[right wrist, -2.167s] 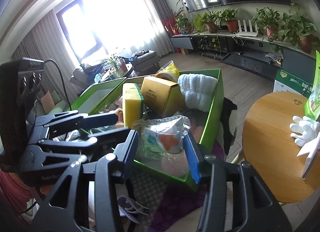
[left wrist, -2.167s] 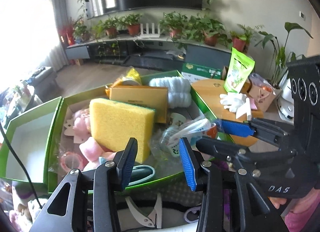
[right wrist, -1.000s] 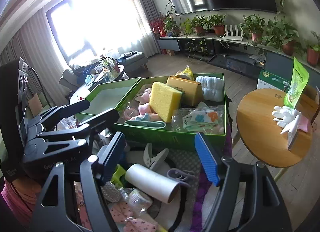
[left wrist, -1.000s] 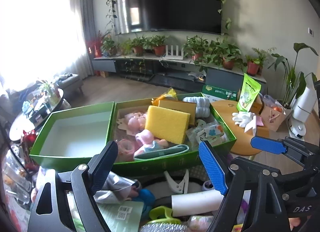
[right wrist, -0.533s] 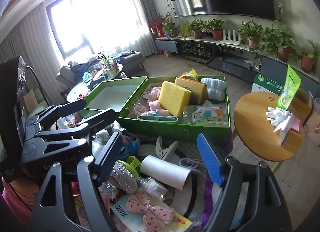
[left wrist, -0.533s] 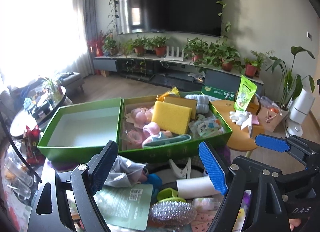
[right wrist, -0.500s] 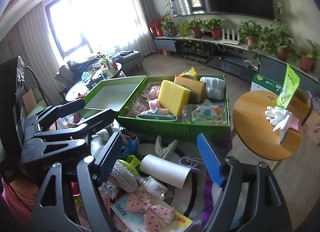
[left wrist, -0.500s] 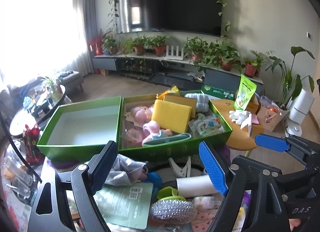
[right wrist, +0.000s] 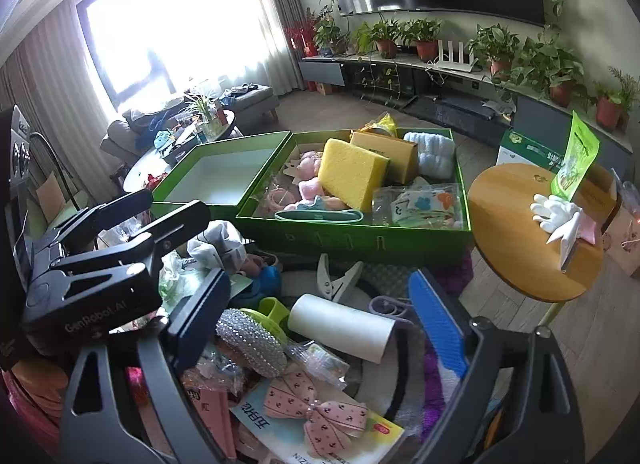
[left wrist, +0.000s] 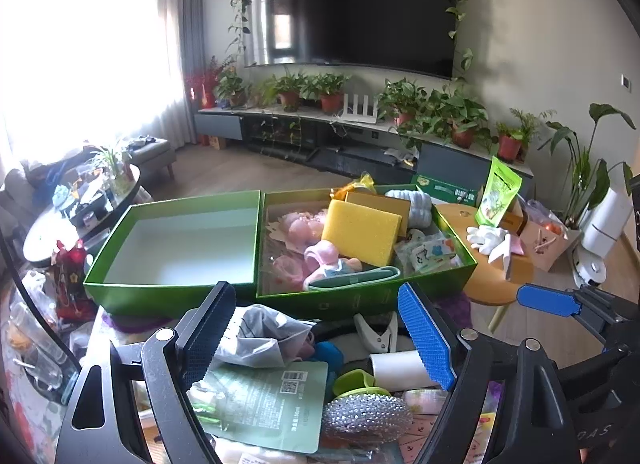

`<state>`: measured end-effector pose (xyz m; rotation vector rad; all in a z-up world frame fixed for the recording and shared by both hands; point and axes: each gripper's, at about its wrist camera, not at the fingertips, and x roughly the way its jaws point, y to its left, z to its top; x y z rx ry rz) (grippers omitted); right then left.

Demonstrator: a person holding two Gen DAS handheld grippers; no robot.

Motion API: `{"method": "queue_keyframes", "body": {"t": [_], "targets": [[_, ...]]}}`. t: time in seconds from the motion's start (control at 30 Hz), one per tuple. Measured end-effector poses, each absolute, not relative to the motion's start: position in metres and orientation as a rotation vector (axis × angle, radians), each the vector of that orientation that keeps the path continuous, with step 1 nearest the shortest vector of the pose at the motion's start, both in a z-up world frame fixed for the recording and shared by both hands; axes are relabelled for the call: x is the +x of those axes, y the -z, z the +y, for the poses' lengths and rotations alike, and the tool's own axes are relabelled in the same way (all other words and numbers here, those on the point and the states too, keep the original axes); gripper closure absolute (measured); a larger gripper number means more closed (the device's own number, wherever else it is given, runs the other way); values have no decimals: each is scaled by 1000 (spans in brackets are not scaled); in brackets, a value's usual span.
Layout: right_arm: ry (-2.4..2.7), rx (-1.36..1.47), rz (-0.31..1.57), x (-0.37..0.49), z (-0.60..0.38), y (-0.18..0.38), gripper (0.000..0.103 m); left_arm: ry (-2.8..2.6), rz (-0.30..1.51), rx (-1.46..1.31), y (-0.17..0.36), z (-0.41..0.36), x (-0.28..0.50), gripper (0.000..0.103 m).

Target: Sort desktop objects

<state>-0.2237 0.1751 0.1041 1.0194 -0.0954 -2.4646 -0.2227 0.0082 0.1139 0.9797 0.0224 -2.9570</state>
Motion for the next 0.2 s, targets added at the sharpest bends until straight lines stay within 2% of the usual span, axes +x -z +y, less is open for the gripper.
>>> {"method": "queue_keyframes", "body": {"t": [0.2], "targets": [[2468,1019,-99,-225,171,-104,4,2955,24,980,-113,6,-223,19]]}}
